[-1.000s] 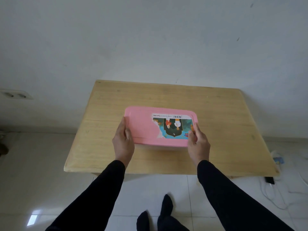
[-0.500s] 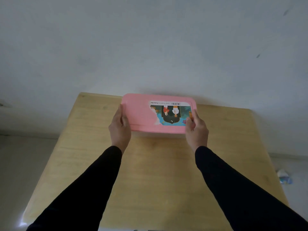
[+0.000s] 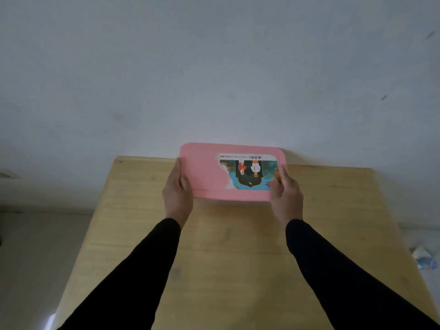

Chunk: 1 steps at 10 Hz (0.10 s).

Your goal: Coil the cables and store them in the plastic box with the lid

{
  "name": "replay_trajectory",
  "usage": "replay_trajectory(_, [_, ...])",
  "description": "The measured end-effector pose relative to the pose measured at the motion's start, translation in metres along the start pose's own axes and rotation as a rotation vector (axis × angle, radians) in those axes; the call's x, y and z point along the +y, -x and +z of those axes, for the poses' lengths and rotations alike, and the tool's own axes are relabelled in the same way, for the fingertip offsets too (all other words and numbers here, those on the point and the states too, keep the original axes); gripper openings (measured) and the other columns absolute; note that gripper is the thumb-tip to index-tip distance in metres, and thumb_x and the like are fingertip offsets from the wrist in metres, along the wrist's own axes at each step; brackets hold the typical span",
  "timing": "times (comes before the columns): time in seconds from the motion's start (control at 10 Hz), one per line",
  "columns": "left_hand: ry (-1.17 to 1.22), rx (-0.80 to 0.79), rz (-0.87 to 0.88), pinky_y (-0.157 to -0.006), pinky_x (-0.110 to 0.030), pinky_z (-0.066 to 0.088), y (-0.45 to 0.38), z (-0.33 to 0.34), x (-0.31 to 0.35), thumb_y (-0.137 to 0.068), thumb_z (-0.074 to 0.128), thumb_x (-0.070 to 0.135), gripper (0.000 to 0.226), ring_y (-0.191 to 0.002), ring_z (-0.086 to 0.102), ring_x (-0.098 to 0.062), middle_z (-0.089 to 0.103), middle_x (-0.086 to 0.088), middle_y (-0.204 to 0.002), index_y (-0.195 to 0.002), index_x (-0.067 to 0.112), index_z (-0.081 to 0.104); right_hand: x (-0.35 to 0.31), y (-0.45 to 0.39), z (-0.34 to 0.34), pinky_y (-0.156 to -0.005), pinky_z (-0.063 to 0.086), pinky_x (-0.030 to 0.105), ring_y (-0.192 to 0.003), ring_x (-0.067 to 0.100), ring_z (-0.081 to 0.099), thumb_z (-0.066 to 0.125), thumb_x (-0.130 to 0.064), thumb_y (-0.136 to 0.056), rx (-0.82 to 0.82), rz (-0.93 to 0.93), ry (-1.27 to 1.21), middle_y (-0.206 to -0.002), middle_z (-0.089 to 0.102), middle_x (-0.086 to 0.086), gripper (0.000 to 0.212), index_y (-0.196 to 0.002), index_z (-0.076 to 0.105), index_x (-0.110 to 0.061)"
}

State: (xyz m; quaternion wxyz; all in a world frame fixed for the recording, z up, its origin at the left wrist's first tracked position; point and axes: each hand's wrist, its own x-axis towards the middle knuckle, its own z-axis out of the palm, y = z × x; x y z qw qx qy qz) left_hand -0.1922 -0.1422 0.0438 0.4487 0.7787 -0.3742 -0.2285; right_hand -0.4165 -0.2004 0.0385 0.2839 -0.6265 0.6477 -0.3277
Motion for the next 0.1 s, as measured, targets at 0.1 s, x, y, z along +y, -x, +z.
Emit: replay_trajectory(0.1, [-0.048, -0.033, 0.084, -0.105, -0.023, 0.022, 0.0075, -0.0113, -0.0074, -0.100, 0.033, 0.021, 0.047, -0.135, 0.033, -0.024, 0.035, -0.012, -0.148, -0.145, 0.012, 0.027, -0.0031, 0.0153, -0.0108, -0.103, 0.038, 0.037, -0.130, 0.032, 0.037, 0.048, -0.022, -0.093, 0.043, -0.033, 0.111, -0.138, 0.037, 0.023, 0.050, -0.142, 0.034, -0.021])
